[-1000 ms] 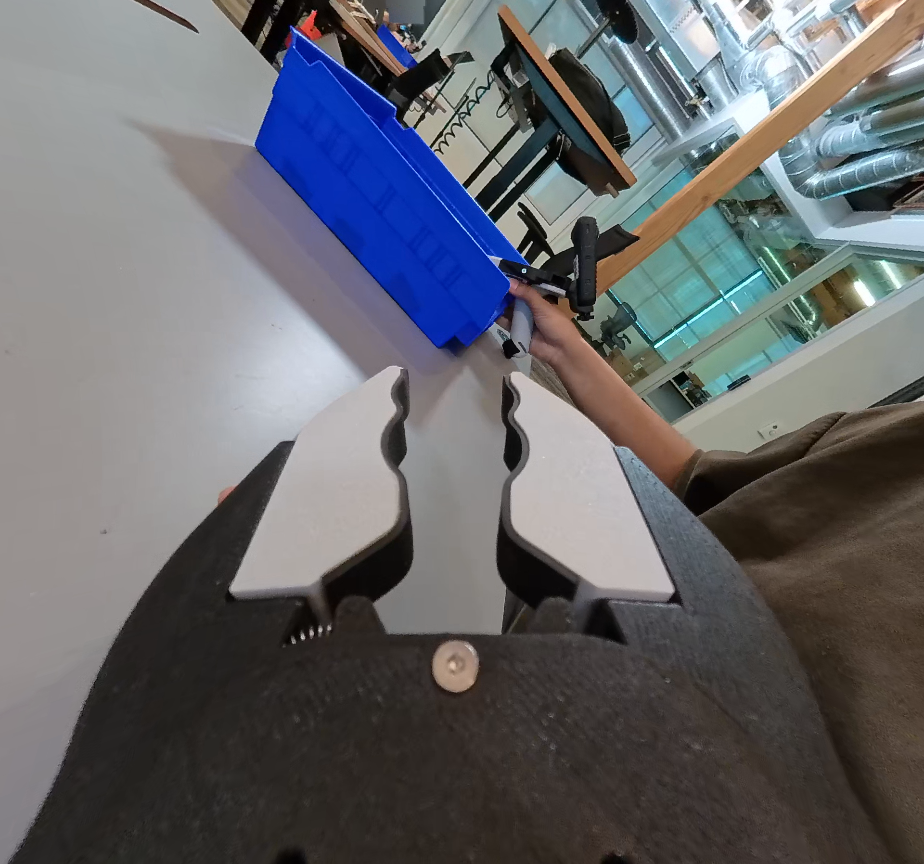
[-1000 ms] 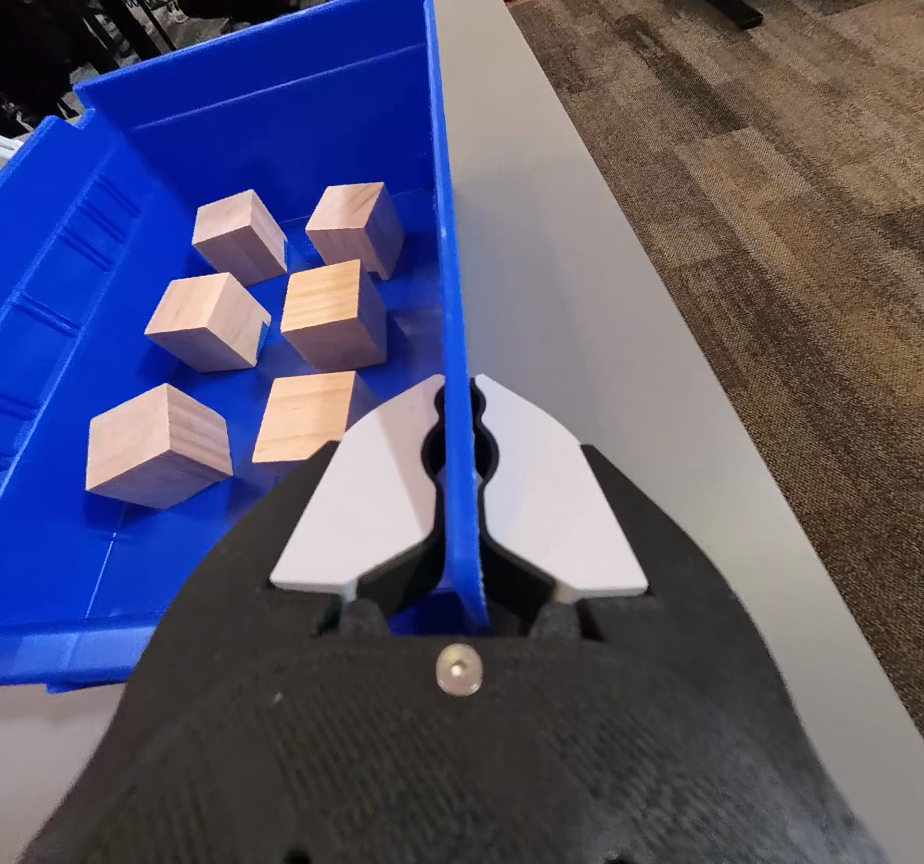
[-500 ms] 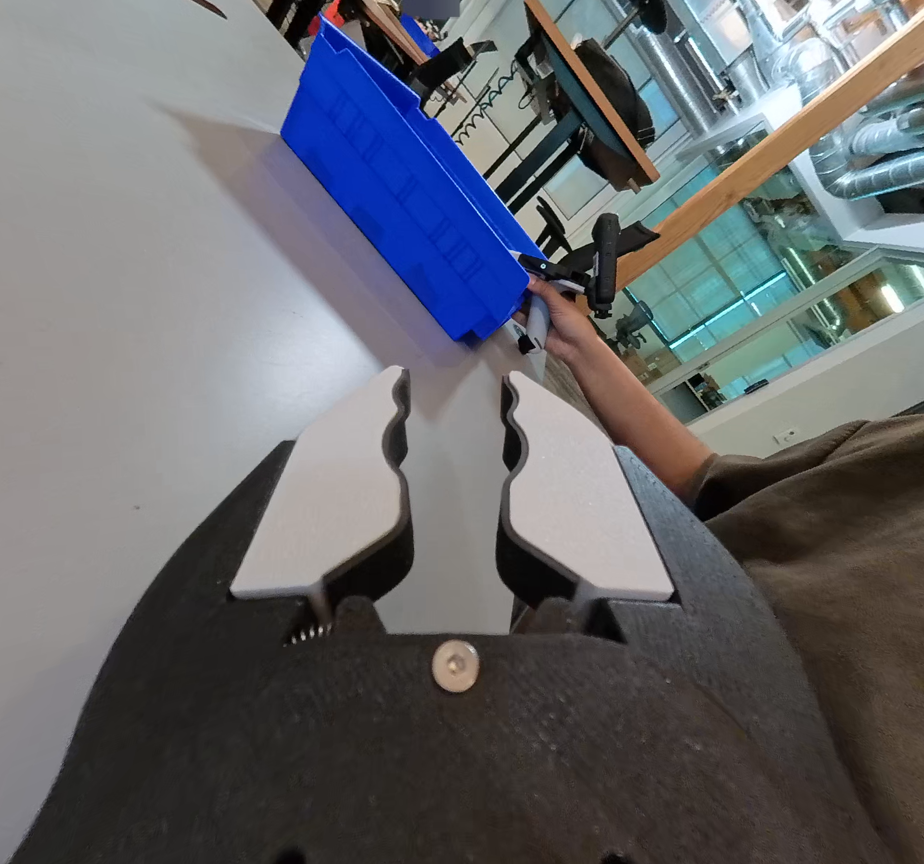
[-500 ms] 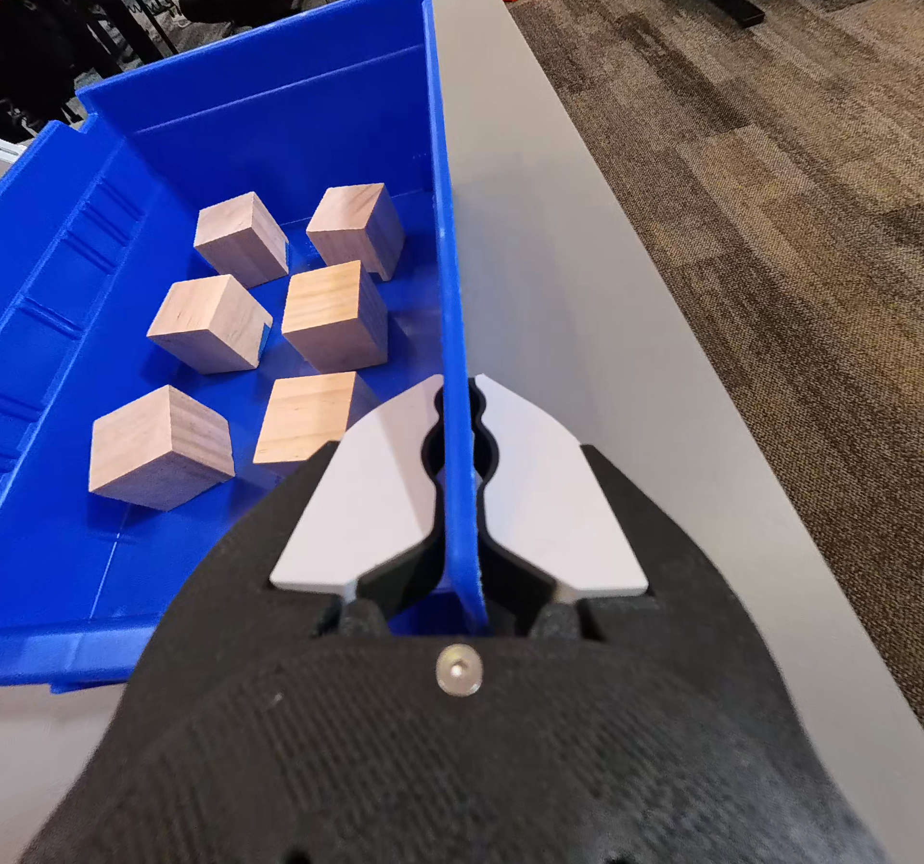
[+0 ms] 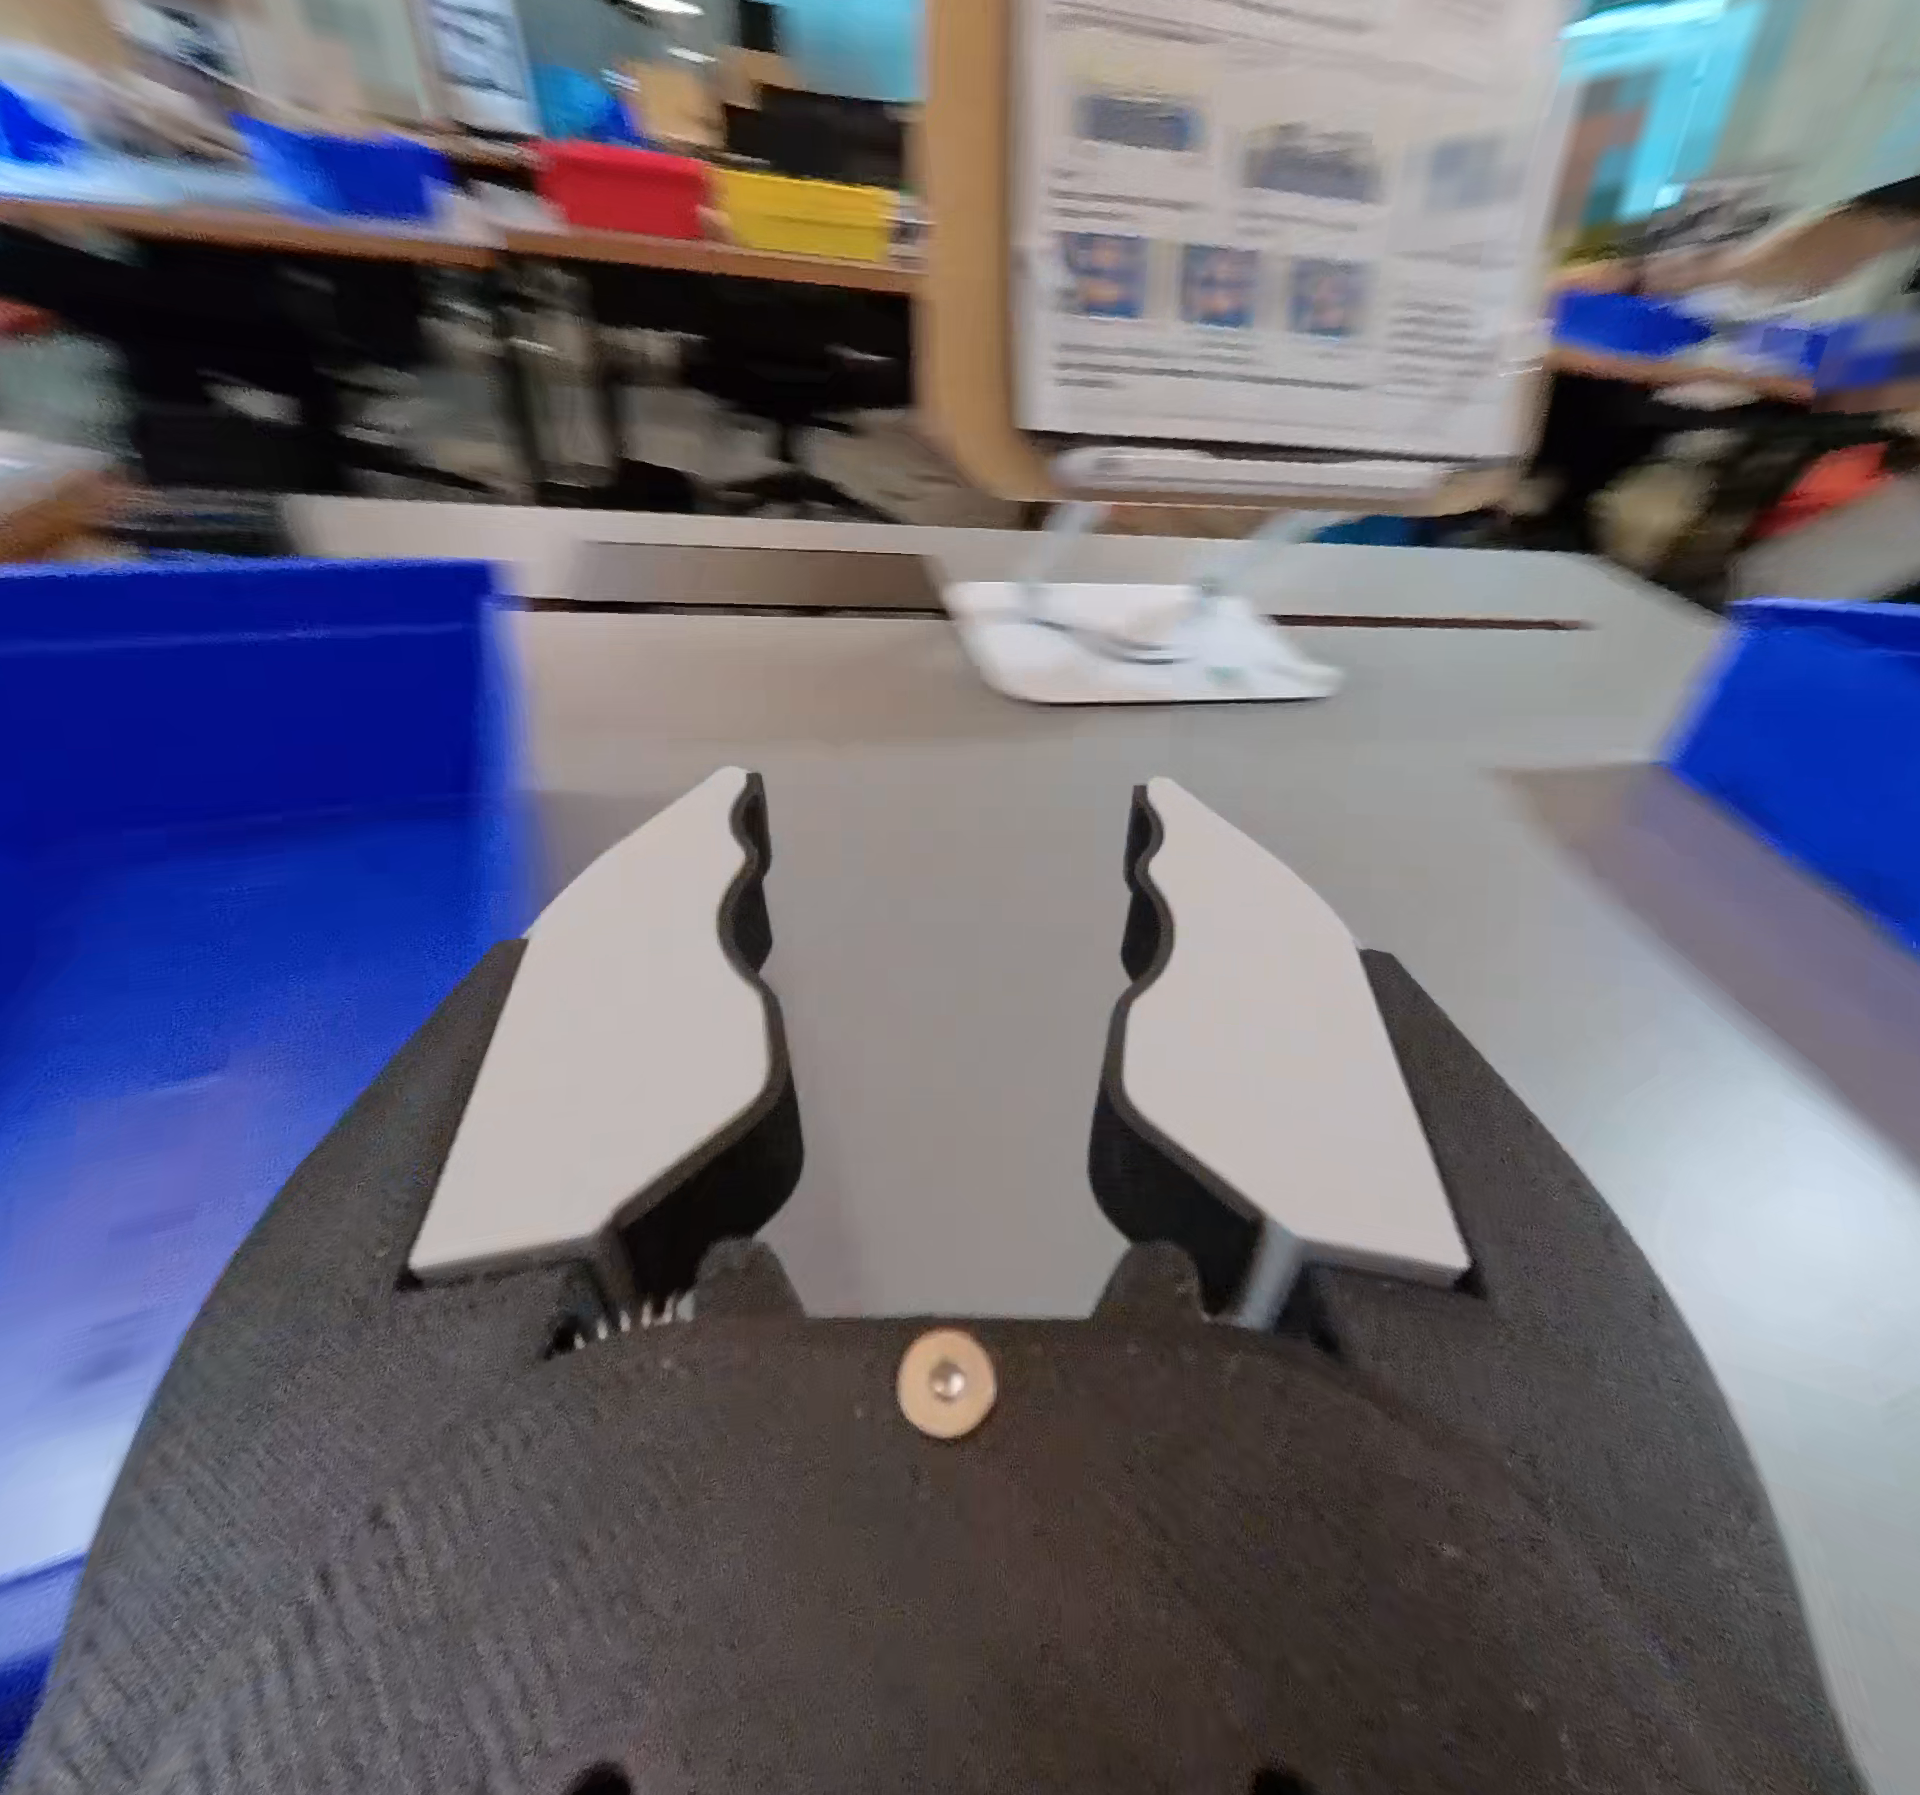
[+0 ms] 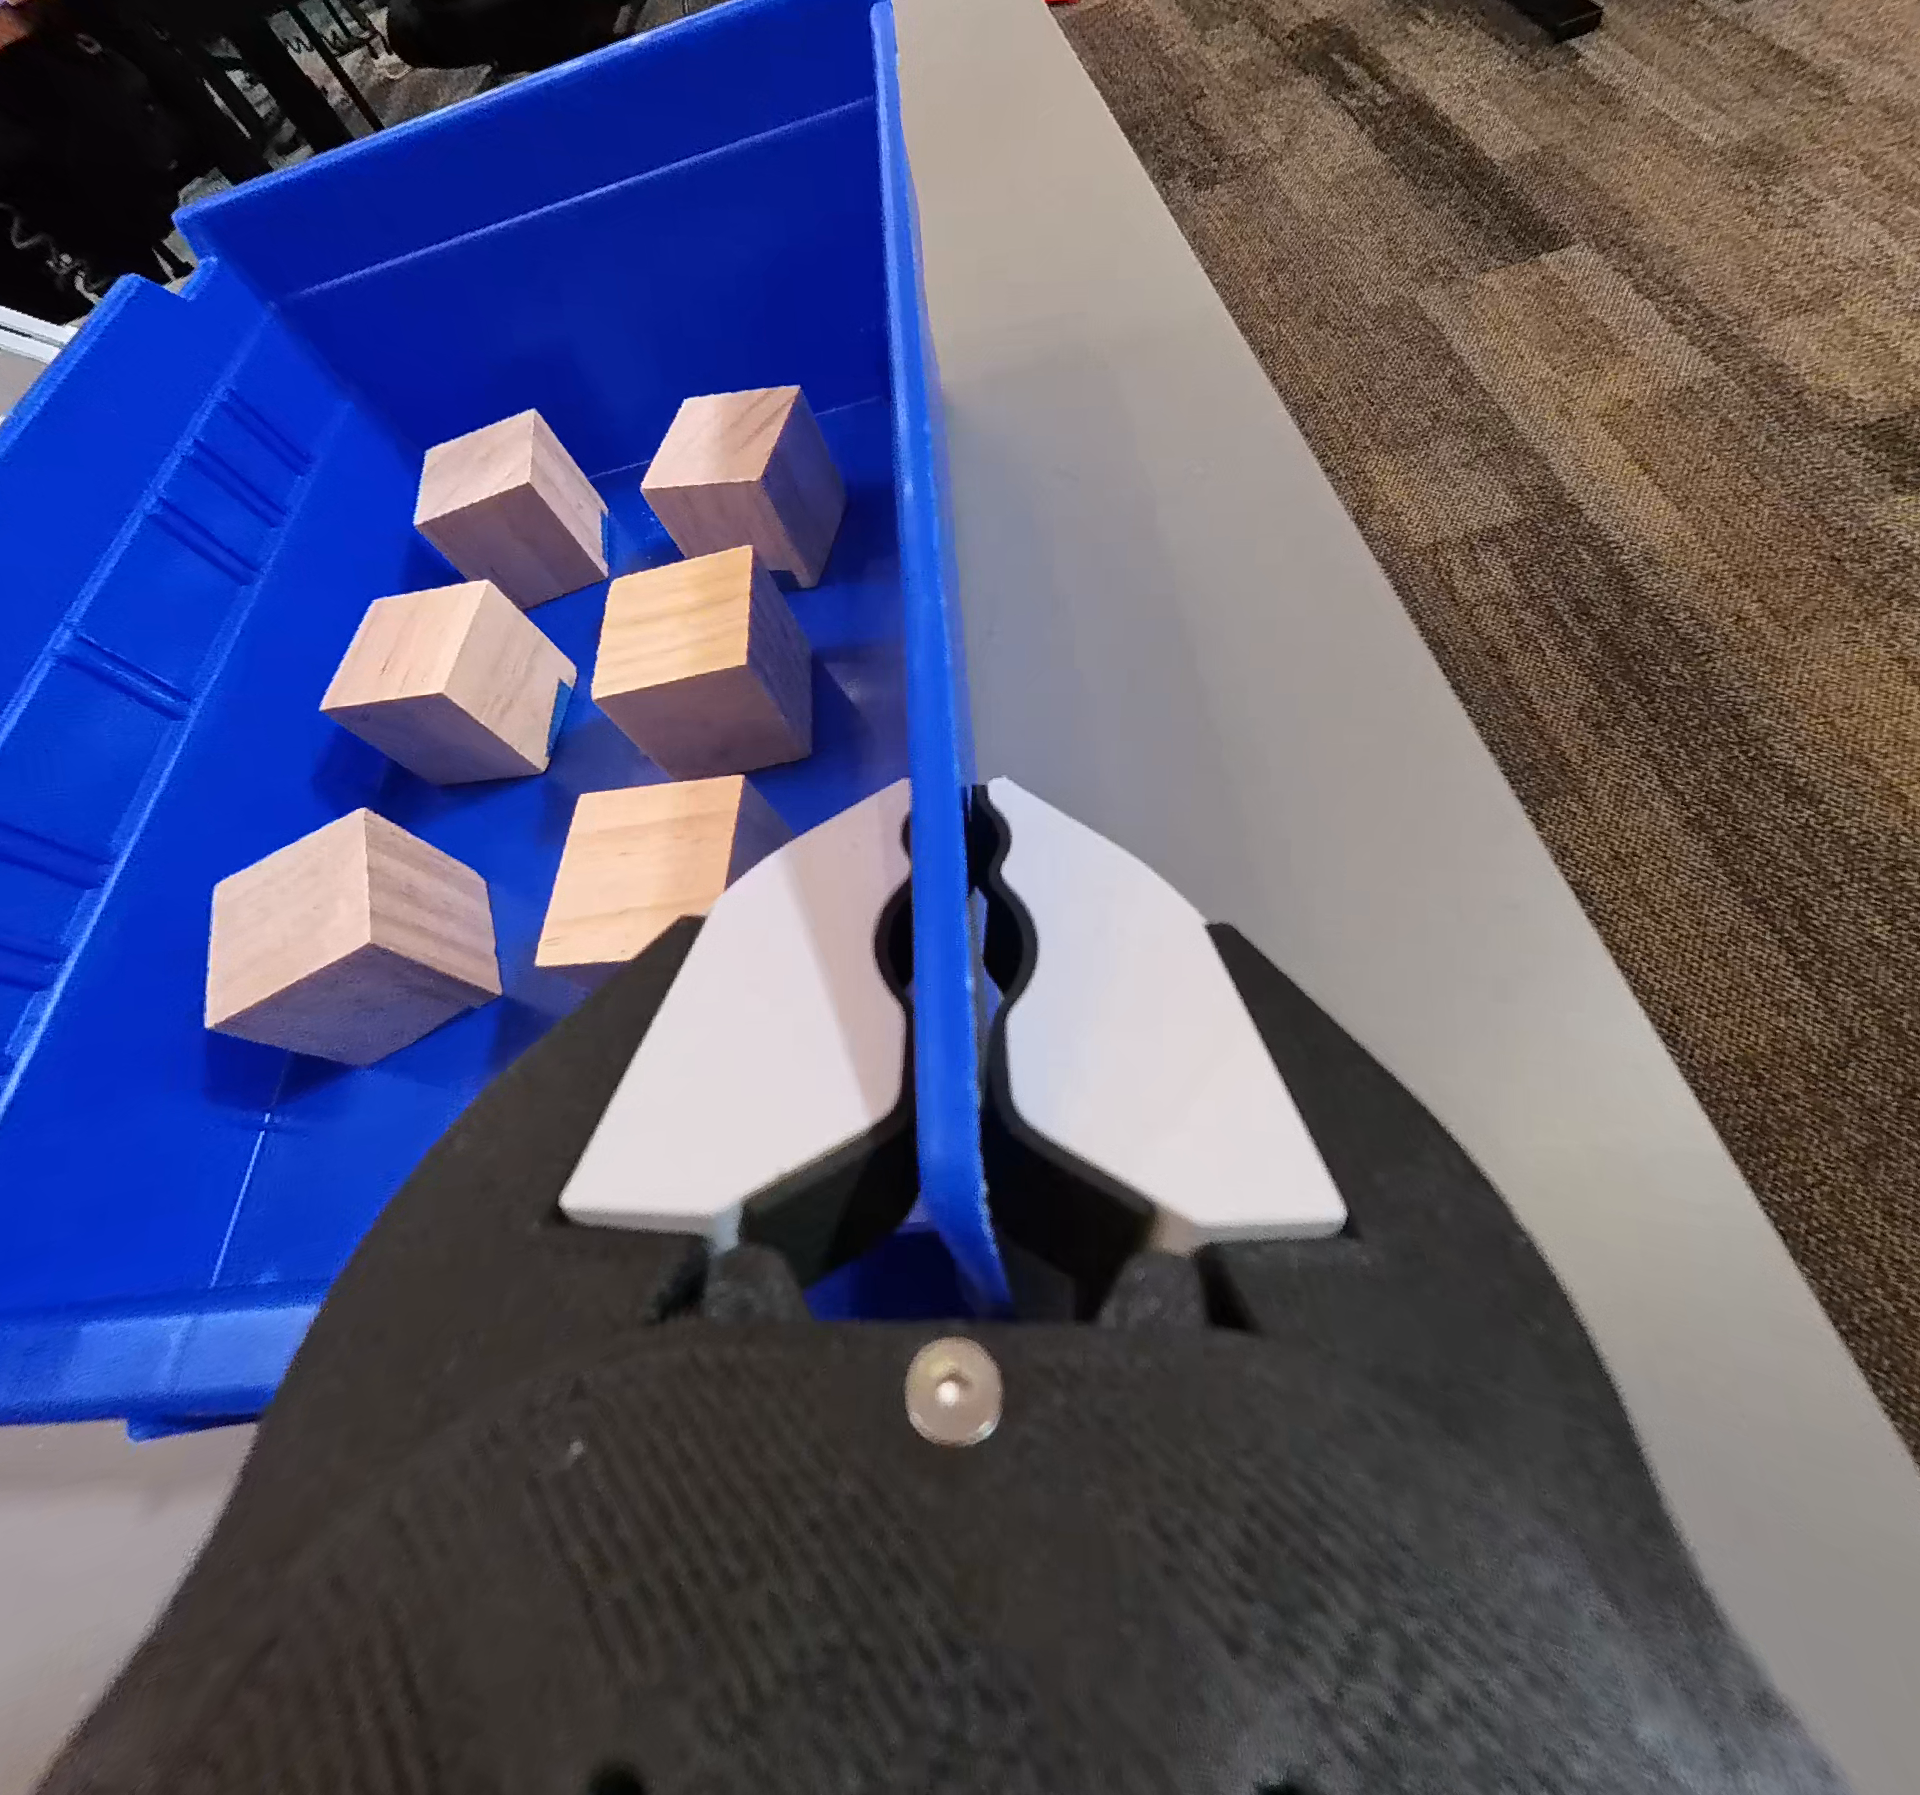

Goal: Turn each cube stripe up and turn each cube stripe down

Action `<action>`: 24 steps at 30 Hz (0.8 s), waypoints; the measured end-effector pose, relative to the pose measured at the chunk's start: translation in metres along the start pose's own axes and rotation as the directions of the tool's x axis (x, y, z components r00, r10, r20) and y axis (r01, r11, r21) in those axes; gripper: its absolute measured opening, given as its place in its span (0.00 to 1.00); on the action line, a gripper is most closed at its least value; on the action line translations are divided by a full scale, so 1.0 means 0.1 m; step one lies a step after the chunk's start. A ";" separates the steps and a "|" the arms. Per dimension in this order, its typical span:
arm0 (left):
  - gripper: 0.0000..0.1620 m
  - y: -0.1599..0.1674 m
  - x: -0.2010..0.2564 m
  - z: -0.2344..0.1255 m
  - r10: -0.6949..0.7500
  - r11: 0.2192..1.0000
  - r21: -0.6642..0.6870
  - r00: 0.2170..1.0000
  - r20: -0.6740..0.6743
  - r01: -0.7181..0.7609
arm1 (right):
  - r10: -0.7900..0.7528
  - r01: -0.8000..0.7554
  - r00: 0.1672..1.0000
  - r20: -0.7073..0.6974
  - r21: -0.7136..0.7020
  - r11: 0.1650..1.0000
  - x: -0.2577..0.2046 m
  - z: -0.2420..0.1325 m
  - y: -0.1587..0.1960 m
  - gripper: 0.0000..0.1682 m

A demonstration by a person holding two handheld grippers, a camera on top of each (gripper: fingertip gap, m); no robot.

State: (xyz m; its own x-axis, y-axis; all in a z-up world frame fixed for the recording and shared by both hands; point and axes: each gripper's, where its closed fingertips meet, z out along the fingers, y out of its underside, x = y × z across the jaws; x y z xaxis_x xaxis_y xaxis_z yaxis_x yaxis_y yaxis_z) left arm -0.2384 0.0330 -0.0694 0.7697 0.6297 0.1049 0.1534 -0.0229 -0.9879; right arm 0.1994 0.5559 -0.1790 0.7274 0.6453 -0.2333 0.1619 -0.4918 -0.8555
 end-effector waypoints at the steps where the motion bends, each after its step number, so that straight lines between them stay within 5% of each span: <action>1: 0.42 0.00 -0.26 -0.07 0.052 0.999 -0.006 0.994 0.096 -0.052 | 0.000 0.000 1.000 0.001 0.000 1.000 0.00 0.00 0.00 0.04; 4: 0.41 0.21 -0.81 -0.12 0.113 0.986 -0.143 0.966 0.231 -0.081 | 0.004 -0.004 1.000 0.005 0.000 1.000 0.00 0.00 0.00 0.04; 10: 0.37 0.87 -0.90 0.07 -0.058 0.888 -0.445 0.988 0.143 0.117 | 0.009 -0.009 1.000 0.010 -0.001 1.000 0.00 0.00 0.00 0.05; 20: 0.04 0.88 -1.22 -0.09 0.300 0.817 -0.560 0.930 0.213 -0.136 | 0.032 -0.032 0.999 0.031 -0.001 0.999 0.00 0.00 0.00 0.05; 24: 0.04 0.86 -1.30 -0.17 0.242 0.808 -0.585 0.946 0.215 -0.074 | 0.036 -0.036 0.999 0.036 0.000 0.999 0.00 0.00 0.00 0.05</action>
State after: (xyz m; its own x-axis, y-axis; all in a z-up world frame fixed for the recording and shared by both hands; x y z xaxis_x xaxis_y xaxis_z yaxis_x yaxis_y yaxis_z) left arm -0.3150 -0.0639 -0.1664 0.6322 0.7572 -0.1644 0.4293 -0.5190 -0.7392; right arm 0.1991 0.5562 -0.1792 0.7084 0.6479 -0.2799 0.1362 -0.5146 -0.8466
